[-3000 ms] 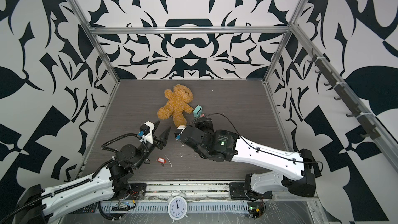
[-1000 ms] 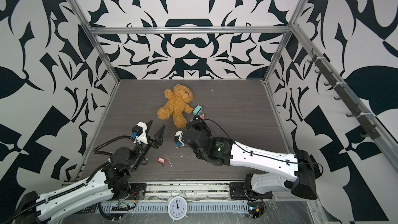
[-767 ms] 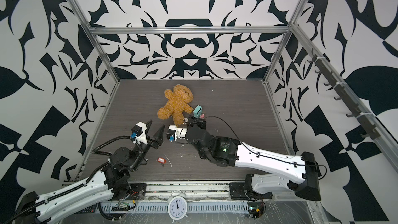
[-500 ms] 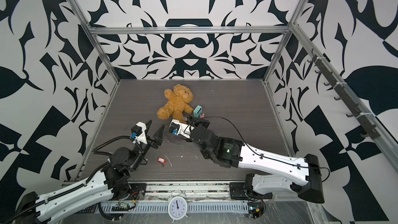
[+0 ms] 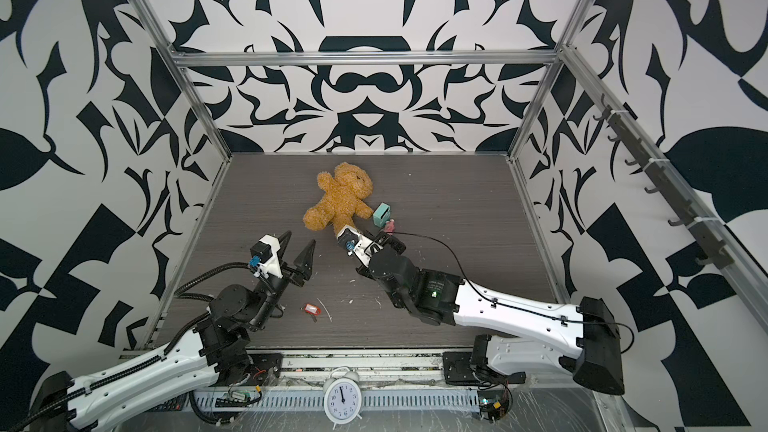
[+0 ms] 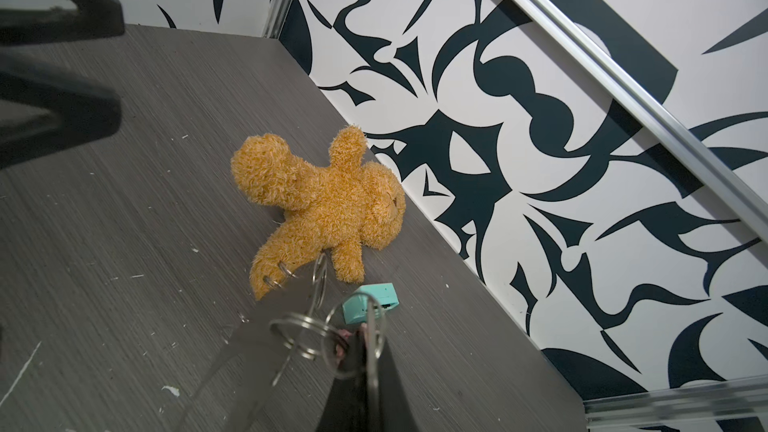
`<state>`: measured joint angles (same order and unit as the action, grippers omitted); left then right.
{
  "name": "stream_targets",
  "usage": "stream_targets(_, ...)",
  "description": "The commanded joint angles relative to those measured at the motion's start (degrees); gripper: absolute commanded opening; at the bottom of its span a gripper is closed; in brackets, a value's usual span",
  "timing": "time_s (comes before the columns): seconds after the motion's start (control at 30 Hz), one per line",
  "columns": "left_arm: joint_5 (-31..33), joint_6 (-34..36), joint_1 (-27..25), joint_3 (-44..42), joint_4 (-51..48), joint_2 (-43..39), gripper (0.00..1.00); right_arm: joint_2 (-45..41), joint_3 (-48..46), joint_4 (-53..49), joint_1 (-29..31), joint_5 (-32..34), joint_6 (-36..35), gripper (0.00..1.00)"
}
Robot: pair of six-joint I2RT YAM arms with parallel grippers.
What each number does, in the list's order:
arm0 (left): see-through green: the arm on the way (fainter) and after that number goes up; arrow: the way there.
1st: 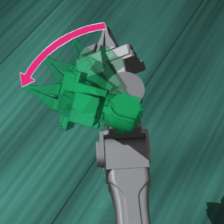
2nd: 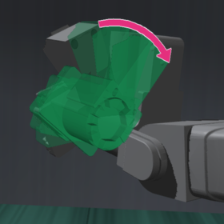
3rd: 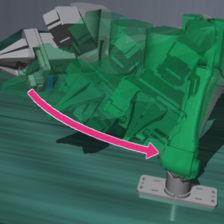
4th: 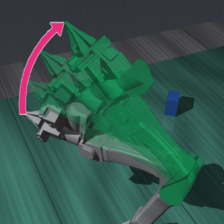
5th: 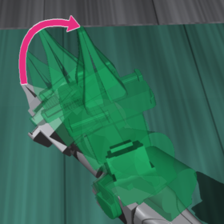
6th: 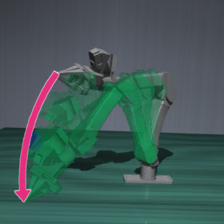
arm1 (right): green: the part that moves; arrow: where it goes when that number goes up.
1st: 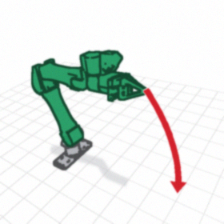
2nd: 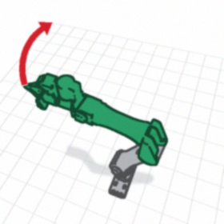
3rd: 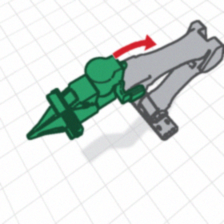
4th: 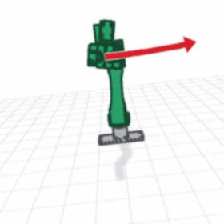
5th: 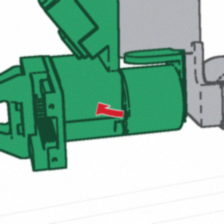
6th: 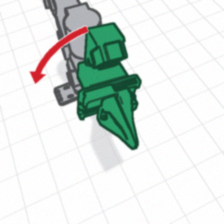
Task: Put the keys on the keyring
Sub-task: 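Lower the plate with hanging keys onto the table with the right gripper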
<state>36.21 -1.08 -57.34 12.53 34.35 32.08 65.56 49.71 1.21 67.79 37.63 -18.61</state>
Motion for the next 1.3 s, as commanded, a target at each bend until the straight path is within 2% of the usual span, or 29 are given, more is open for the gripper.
stream_targets(0.0, 0.88, -0.39, 0.21, -0.50, 0.20, -0.58, 0.71, 0.84, -0.56, 6.29, -0.18, 1.54, 3.16, 0.00)
stream_targets(0.3, 0.90, -0.46, 0.23, -0.53, 0.20, -0.52, 0.71, 5.48, -5.52, 10.31, -0.19, 1.74, 9.86, 0.00)
stream_targets(0.5, 0.89, -0.54, 0.21, -0.41, 0.19, -0.17, 0.71, 8.26, -8.51, 15.17, -0.15, 3.57, 9.70, 0.00)
stream_targets(0.67, 0.97, -0.45, 0.23, -0.33, 0.19, -0.04, 0.71, 7.38, -12.45, 18.77, -0.12, 2.30, 10.86, 0.00)
stream_targets(0.97, 0.97, -0.46, 0.22, -0.31, 0.33, 0.42, 0.71, -1.25, -21.55, 20.58, -0.19, 1.39, 20.17, 0.00)
stream_targets(1.13, 1.06, -0.53, 0.21, -0.31, 0.30, 0.31, 0.71, -4.12, -24.41, 17.72, -0.20, 2.29, 24.75, 0.00)
stream_targets(1.27, 1.13, -0.58, 0.21, -0.32, 0.28, 0.44, 0.71, -3.38, -24.60, 11.03, -0.16, 3.73, 34.74, 0.00)
